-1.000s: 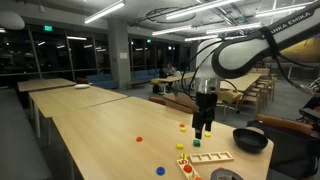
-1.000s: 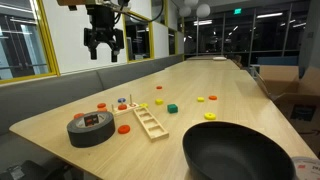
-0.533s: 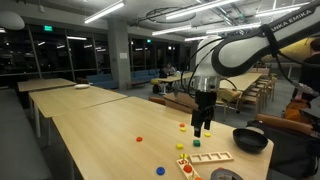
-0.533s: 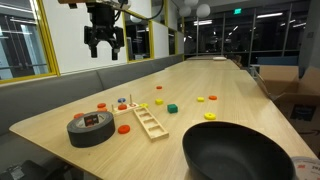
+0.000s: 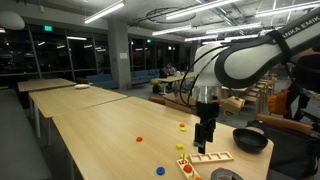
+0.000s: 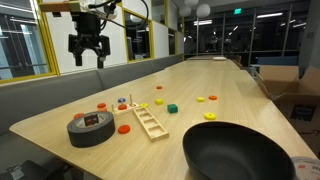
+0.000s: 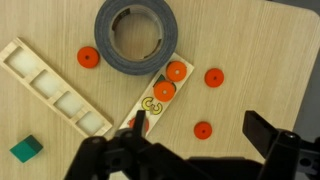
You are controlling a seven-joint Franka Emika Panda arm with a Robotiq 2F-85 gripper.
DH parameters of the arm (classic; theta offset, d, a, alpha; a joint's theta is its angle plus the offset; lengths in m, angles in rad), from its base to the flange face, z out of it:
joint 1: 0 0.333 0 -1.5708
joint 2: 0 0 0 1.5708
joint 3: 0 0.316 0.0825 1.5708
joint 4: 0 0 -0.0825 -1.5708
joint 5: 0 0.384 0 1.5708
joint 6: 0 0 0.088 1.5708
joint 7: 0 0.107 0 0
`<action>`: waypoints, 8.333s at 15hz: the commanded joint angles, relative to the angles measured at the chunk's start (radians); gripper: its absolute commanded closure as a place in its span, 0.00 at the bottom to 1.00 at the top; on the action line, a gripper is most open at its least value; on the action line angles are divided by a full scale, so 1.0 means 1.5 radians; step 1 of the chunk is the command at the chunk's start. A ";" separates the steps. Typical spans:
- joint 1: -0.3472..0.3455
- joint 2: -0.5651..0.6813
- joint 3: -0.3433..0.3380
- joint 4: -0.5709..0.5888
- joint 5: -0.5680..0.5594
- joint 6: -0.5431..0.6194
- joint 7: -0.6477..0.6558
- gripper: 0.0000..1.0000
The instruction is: Pick up the orange object from the wooden holder and put it on the table.
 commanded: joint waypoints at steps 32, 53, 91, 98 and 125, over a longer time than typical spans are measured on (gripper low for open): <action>0.010 0.261 0.012 -0.078 -0.030 0.361 0.040 0.00; 0.008 0.244 0.012 -0.078 0.047 0.363 -0.009 0.00; 0.076 0.219 0.063 -0.014 0.091 0.291 0.011 0.73; 0.108 0.300 0.104 0.035 0.113 0.324 0.012 0.74; 0.104 0.419 0.055 0.155 -0.042 0.288 0.073 0.00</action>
